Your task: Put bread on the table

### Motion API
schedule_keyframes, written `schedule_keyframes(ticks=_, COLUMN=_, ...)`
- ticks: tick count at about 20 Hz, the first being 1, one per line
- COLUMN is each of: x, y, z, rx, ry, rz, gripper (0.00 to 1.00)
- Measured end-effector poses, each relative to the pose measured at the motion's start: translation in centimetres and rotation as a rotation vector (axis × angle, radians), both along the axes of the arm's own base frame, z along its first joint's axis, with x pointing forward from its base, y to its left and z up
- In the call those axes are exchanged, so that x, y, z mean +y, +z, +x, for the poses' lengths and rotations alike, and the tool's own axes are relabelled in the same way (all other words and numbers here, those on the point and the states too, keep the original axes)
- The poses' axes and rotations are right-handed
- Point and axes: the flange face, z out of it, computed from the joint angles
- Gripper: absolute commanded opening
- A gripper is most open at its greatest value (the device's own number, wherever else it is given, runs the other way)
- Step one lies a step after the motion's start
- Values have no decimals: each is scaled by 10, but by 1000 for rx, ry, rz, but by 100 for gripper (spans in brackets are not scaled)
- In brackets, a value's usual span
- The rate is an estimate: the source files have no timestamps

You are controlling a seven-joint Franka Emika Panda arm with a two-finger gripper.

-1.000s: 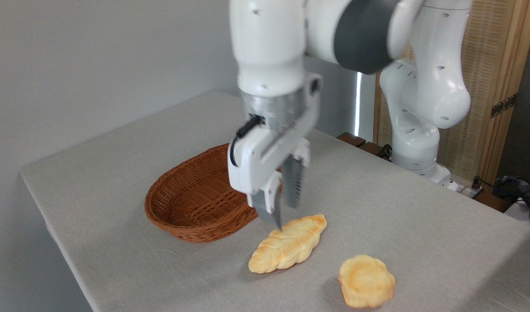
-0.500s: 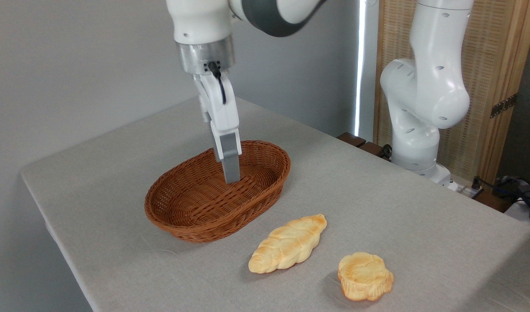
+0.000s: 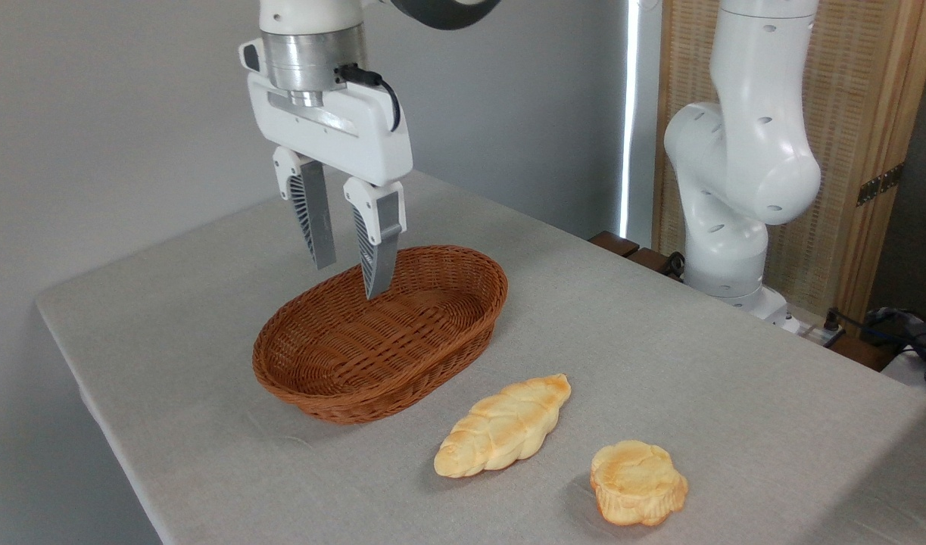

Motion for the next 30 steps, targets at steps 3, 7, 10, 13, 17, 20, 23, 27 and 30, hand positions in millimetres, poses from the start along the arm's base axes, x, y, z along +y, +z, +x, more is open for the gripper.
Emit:
schedule_keyframes(ticks=3, x=5, y=10, z=19, rx=58, ry=25, rz=7, gripper=100)
schedule_keyframes(ticks=7, x=35, y=21, z=36, rx=67, ry=0, rz=-66, gripper=100)
schedule_keyframes(ticks=10, x=41, y=24, z=36, rx=72, ry=-11, rz=-74, gripper=100)
schedule_keyframes(ticks=13, x=28, y=24, z=34, rx=75, ry=-33, rz=-74, gripper=100)
schedule_keyframes(ticks=17, x=18, y=26, z=30, rx=78, ry=-55, rz=-79, gripper=100)
schedule_keyframes(ticks=20, x=13, y=24, z=23, rx=88, ry=-67, rz=-81, gripper=100)
schedule_keyframes(ticks=23, x=13, y=23, z=15, rx=94, ry=-70, rz=-80, gripper=100)
schedule_keyframes(ticks=27, x=13, y=21, z=10, rx=98, ry=-82, rz=-62, gripper=100)
schedule_keyframes(ticks=30, x=10, y=18, z=10, rx=100, ry=-91, rz=-44, gripper=100)
